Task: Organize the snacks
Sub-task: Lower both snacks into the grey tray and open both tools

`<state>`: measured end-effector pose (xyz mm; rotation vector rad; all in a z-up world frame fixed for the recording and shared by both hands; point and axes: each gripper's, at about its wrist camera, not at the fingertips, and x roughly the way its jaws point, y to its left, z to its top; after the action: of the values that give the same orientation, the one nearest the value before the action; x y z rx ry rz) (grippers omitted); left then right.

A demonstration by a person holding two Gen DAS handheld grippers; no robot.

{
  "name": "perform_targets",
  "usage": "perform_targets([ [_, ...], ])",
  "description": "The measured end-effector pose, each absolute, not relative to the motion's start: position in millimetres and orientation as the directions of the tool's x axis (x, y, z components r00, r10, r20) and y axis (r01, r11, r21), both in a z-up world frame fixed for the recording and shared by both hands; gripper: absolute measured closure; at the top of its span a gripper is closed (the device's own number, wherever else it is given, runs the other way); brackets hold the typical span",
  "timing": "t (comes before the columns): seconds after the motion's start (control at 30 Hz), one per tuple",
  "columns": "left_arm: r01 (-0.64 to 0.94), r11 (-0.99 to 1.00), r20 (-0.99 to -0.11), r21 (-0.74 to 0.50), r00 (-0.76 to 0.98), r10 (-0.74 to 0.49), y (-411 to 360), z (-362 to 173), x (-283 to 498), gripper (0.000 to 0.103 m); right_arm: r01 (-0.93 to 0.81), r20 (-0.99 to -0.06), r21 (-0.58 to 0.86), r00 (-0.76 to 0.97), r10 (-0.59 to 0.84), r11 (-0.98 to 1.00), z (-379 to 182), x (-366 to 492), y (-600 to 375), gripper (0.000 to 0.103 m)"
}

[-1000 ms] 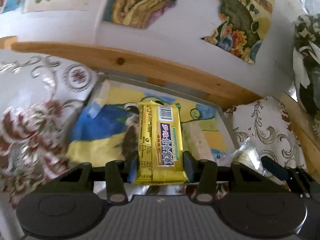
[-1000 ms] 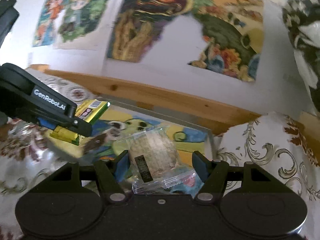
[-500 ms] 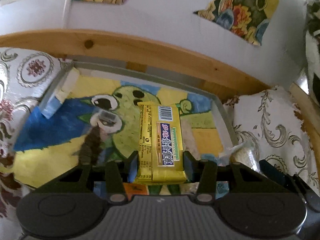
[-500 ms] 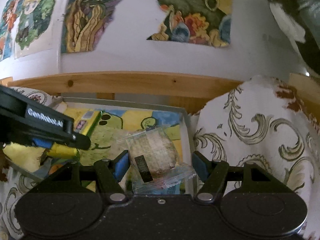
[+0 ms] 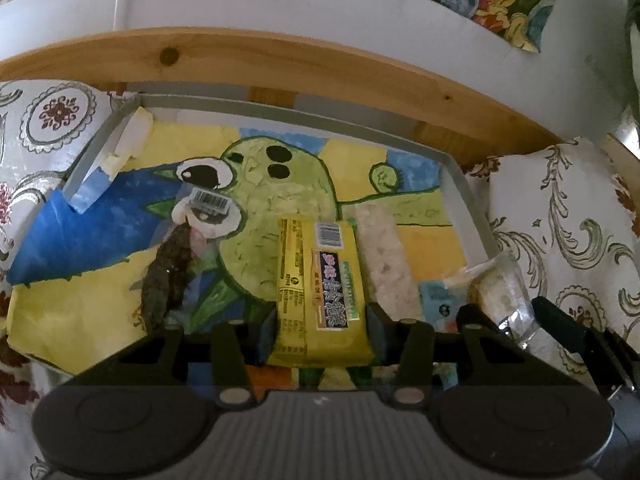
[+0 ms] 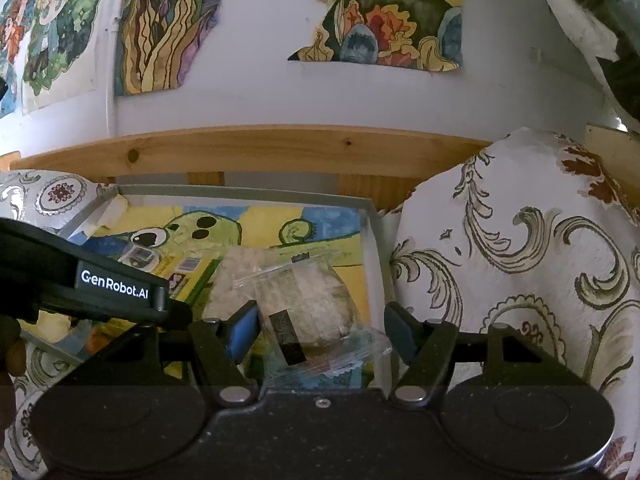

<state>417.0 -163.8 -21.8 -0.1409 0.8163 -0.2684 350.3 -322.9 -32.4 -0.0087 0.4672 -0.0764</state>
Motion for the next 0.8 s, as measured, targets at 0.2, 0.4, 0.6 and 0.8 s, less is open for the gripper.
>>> perform_targets([
  [0.2,0.175,0.959,-0.713,-0.222,0.642,-0.282,-164,-21,420,0.052,0.076,-0.449,-0.036,0.889,-0.084,0.996,-36,351,-324,0.032],
  [0.4,0.170,0.961,-0.700,-0.217,0.659,-0.275,-162,-18,412,0.052,0.079,-0.431,-0.050,0.898,-0.093,0.996,-32,347,-325,0.021],
  [0.6,0.156,0.962,-0.668,-0.224,0.694,-0.268,-152,-8,399,0.043,0.100,-0.397,-0.042,0.911,-0.108,0.994,-20,336,-331,0.015],
  [0.8,0.138,0.965,-0.597,-0.223,0.763,-0.247,-136,13,377,0.020,0.111,-0.347,-0.007,0.932,-0.106,0.994,-1,314,-334,0.009],
])
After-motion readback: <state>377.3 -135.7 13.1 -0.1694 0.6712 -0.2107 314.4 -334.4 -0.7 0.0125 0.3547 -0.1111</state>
